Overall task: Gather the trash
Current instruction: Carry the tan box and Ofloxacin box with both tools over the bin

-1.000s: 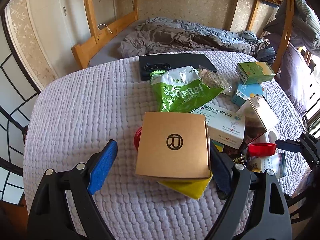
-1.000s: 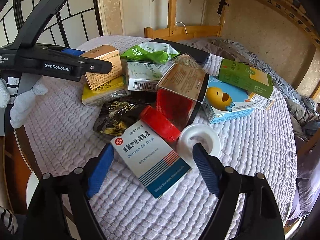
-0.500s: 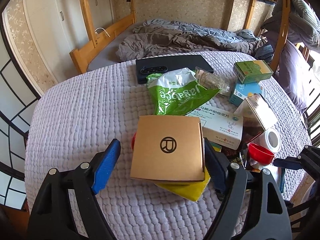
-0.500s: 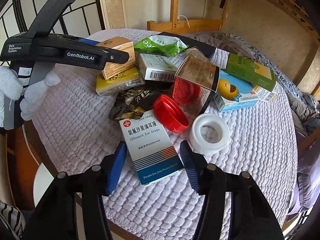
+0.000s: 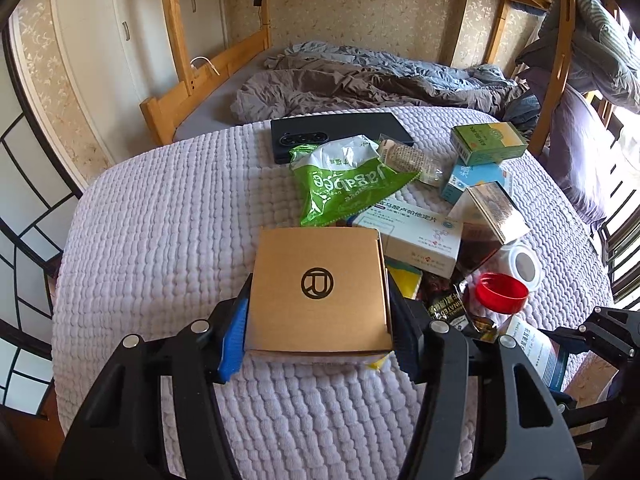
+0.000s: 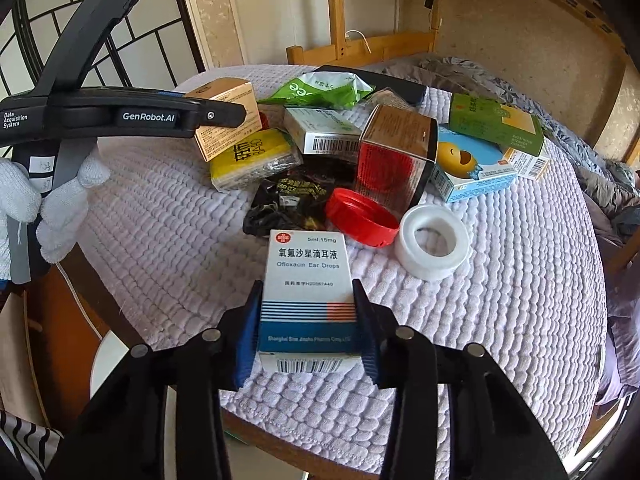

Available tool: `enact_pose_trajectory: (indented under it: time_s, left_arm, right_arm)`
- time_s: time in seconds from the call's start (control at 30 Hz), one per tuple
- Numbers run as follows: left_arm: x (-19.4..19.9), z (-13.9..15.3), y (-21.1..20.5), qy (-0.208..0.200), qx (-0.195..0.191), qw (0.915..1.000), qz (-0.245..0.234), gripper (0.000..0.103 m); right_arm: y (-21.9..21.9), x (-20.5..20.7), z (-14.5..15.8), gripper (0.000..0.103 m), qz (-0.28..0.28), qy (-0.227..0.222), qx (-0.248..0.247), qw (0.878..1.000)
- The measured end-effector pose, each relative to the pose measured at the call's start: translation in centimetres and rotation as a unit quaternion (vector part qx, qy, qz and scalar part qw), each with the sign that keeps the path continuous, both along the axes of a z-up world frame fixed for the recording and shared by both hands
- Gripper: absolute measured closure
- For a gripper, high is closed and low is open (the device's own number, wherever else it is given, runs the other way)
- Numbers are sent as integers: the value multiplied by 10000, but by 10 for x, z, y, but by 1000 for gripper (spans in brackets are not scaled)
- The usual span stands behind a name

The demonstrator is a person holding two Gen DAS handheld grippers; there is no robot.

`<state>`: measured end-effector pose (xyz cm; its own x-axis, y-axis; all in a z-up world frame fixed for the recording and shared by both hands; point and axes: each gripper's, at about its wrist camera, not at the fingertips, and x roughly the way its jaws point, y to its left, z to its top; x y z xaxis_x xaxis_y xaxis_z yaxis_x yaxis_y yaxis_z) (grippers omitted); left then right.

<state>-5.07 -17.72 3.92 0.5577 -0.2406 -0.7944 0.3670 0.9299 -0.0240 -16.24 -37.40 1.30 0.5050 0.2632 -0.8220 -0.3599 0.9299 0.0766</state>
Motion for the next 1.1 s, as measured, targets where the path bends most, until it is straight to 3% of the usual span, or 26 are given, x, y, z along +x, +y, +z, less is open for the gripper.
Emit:
enact_pose_trajectory:
  time_s: [0.53, 1.1]
  left_arm:
    - [-39, 2, 8, 14, -45, 10000, -9, 43]
    - [-86, 4, 18, 145, -197, 9997, -97, 43]
  right_arm:
    - [13, -11, -15, 62, -107, 43, -277, 9995]
    - [16, -47, 9, 62, -158, -45, -8, 9999]
